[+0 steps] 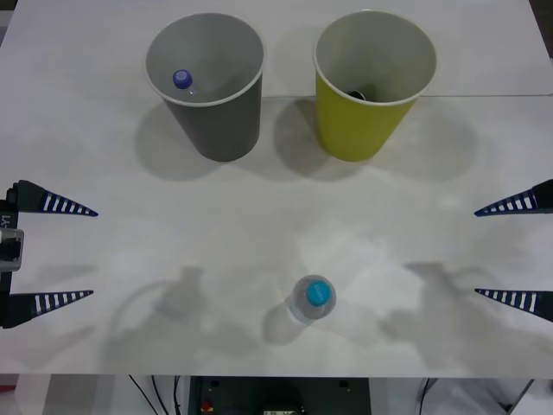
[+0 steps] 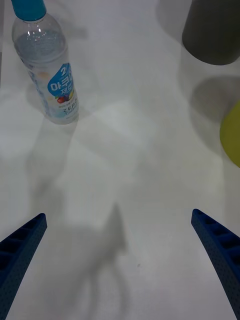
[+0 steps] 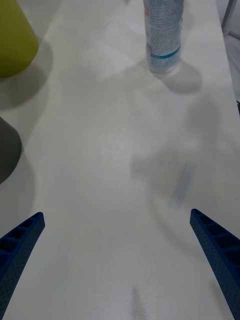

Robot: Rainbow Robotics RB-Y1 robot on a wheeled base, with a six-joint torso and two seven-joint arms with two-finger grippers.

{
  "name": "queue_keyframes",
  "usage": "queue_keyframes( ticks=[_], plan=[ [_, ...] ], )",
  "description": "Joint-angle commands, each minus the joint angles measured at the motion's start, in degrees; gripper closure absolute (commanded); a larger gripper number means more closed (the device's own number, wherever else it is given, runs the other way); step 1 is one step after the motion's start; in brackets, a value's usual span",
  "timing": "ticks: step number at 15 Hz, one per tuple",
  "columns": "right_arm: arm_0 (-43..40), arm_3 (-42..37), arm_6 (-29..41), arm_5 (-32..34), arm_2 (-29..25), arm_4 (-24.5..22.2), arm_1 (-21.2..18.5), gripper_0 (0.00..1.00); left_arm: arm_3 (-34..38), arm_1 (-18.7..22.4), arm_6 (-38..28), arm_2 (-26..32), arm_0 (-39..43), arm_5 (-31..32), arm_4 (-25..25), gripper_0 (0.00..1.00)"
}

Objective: Put the can into the green bin and the plastic bottle into the gray bin

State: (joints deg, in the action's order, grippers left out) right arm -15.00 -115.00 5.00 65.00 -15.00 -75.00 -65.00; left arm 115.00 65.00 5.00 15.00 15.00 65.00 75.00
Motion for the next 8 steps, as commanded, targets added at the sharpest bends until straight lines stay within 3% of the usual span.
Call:
queue_keyframes(
  ticks=[1,5,8],
  plan=[
    [0.0,0.0,0.0,0.0,0.0,0.0,0.0,0.0,0.0,0.0,0.0,0.0,0.0,0.0,0.0,0.0],
    [2.0,-0.3,-0.5,1.2,1.5,1.1,0.3,0.0,0.0,0.0,0.0,0.0,0.0,0.0,0.0,0.0],
    [4.7,3.6,-2.1,4.8,3.9,1.9,3.7,0.0,0.0,0.0,0.0,0.0,0.0,0.0,0.0,0.0]
  ],
)
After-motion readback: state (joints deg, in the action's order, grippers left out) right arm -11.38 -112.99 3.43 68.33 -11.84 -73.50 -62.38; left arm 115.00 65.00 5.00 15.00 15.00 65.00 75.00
